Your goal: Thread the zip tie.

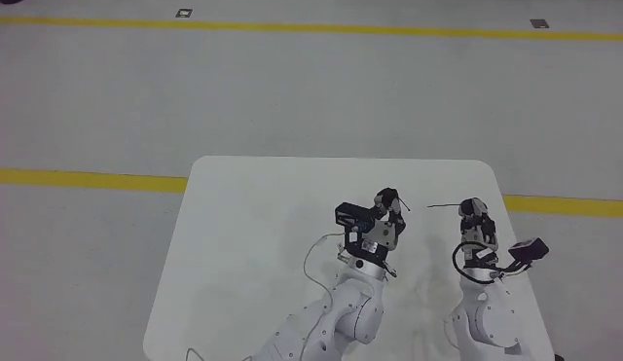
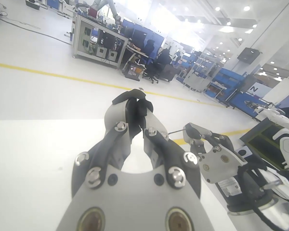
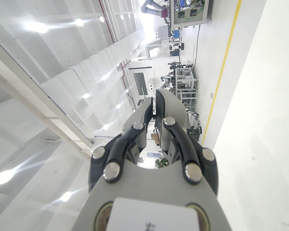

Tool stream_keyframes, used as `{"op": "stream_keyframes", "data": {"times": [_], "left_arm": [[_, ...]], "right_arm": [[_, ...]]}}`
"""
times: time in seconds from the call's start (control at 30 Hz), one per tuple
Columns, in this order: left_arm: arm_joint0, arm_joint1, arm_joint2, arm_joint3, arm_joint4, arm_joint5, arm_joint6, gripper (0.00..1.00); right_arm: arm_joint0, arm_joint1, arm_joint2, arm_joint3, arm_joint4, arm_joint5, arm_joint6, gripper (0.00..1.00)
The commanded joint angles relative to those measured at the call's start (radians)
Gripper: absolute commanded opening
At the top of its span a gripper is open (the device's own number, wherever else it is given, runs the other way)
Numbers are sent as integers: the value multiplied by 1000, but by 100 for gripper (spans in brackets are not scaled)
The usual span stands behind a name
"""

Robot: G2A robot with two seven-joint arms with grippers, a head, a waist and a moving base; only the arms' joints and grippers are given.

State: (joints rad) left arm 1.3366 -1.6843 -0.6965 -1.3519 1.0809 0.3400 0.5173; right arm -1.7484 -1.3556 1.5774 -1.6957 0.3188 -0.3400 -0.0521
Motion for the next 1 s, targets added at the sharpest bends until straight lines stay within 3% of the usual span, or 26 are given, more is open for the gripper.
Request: {"op": "stream_keyframes", "data": {"times": [0.0,0.17,0.27,0.53,0.73,0.97], "left_arm": [[0,0,0,0,0,0,0,0],[-3,1,-5,-4,-7,0,0,0],[-4,-2,-27,-18,-33,0,35,0],[-44,-29,-36,32,2,0,46,0],[-47,-31,-38,40,3,0,46,0],[-47,-31,-38,40,3,0,46,0]], "right_arm": [[0,0,0,0,1,0,0,0],[0,0,0,0,1,0,0,0],[0,0,0,0,1,0,0,0],[10,-11,-20,-38,-57,0,-38,0],[24,-34,-22,-96,-89,0,-96,0],[76,-65,-77,-23,-197,0,-186,0]]}}
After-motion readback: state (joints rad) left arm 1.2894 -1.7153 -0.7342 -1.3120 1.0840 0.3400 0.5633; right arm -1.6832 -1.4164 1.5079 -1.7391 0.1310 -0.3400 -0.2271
